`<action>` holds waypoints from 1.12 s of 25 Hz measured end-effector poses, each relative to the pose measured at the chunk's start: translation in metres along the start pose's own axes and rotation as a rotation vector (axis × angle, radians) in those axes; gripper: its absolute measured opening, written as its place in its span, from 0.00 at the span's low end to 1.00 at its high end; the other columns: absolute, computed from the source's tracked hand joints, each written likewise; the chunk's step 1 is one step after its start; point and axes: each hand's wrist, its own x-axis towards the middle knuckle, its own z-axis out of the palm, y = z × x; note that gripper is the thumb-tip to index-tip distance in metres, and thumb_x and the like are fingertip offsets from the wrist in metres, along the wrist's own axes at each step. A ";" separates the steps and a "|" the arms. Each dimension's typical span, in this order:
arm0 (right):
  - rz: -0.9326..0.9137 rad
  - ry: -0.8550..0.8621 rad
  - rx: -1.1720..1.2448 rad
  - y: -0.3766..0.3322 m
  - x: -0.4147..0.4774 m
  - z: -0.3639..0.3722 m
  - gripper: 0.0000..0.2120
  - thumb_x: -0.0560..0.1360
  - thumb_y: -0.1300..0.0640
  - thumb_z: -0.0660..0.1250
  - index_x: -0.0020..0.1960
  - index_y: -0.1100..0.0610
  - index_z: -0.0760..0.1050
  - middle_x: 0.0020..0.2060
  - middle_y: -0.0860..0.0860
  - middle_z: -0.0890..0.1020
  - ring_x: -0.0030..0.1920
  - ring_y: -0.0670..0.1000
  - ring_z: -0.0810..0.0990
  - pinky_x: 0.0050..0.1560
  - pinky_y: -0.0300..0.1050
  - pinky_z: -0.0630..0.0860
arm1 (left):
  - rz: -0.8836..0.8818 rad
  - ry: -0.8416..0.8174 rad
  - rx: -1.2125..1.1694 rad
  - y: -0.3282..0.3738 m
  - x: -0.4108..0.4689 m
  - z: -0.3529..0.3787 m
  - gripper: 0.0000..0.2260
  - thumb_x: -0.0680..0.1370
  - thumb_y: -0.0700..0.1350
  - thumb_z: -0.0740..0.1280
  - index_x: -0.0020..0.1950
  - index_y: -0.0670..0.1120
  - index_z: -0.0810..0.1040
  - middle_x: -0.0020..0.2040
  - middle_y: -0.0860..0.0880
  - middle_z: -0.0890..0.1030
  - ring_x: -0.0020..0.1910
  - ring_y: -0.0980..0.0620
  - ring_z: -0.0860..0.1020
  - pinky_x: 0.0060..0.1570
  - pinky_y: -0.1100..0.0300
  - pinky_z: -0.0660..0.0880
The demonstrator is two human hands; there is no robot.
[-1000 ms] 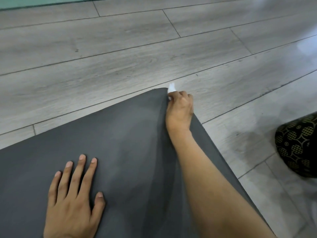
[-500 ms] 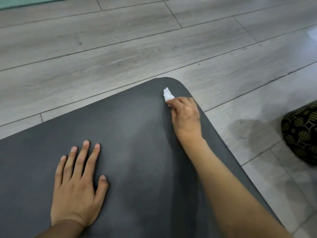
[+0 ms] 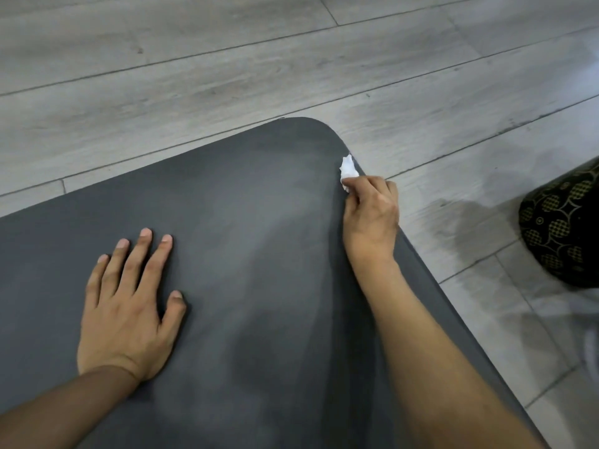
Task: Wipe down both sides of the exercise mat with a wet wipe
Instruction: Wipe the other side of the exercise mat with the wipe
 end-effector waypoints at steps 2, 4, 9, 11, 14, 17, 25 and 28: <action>-0.101 -0.043 0.045 -0.017 -0.027 0.000 0.11 0.74 0.68 0.66 0.51 0.56 0.82 0.46 0.51 0.81 0.47 0.53 0.73 0.50 0.44 0.74 | -0.003 0.004 -0.002 0.000 -0.002 0.000 0.32 0.78 0.55 0.54 0.82 0.50 0.60 0.82 0.45 0.60 0.81 0.40 0.57 0.80 0.42 0.51; -0.164 -0.067 0.085 -0.017 -0.044 -0.007 0.13 0.74 0.68 0.67 0.53 0.55 0.82 0.47 0.49 0.81 0.48 0.51 0.73 0.52 0.42 0.73 | -0.007 0.014 -0.017 0.001 -0.002 0.000 0.32 0.78 0.55 0.54 0.82 0.50 0.60 0.82 0.45 0.60 0.81 0.40 0.57 0.80 0.41 0.52; 0.142 0.028 0.049 -0.012 -0.050 -0.010 0.15 0.79 0.61 0.65 0.66 0.55 0.76 0.51 0.50 0.77 0.50 0.51 0.74 0.55 0.45 0.75 | -0.016 0.008 -0.040 0.001 -0.003 -0.001 0.32 0.78 0.56 0.54 0.82 0.49 0.60 0.82 0.44 0.60 0.81 0.39 0.57 0.80 0.41 0.51; 0.150 0.016 0.070 -0.017 -0.050 -0.009 0.13 0.80 0.59 0.64 0.64 0.56 0.77 0.51 0.51 0.76 0.50 0.52 0.75 0.54 0.48 0.76 | -0.013 -0.010 -0.044 0.000 -0.002 -0.003 0.32 0.78 0.56 0.54 0.83 0.48 0.59 0.82 0.43 0.59 0.81 0.39 0.56 0.80 0.40 0.51; 0.120 -0.006 0.008 -0.015 -0.043 -0.008 0.10 0.79 0.62 0.64 0.59 0.59 0.78 0.50 0.53 0.77 0.49 0.54 0.74 0.55 0.44 0.72 | -0.004 -0.028 -0.043 0.000 -0.003 -0.003 0.33 0.78 0.56 0.53 0.82 0.47 0.60 0.82 0.42 0.59 0.81 0.38 0.56 0.80 0.40 0.50; 0.139 -0.034 -0.033 -0.022 -0.038 -0.007 0.10 0.77 0.65 0.64 0.57 0.59 0.78 0.49 0.54 0.77 0.48 0.55 0.74 0.53 0.43 0.71 | 0.004 -0.023 -0.073 -0.002 0.002 -0.004 0.33 0.77 0.56 0.54 0.82 0.47 0.61 0.82 0.42 0.60 0.80 0.36 0.57 0.80 0.39 0.50; -0.049 -0.129 0.049 -0.013 0.044 -0.037 0.11 0.76 0.63 0.65 0.54 0.54 0.83 0.48 0.48 0.80 0.49 0.48 0.69 0.51 0.29 0.63 | 0.034 0.032 -0.122 -0.007 0.004 0.006 0.34 0.75 0.57 0.55 0.82 0.48 0.62 0.81 0.42 0.61 0.79 0.46 0.54 0.77 0.35 0.53; -0.324 -0.472 -0.073 -0.004 0.084 -0.019 0.12 0.75 0.64 0.65 0.54 0.55 0.83 0.50 0.53 0.82 0.52 0.55 0.76 0.54 0.39 0.70 | 0.037 0.093 -0.089 -0.004 0.000 0.013 0.34 0.75 0.57 0.55 0.81 0.48 0.62 0.81 0.42 0.62 0.78 0.49 0.54 0.77 0.35 0.55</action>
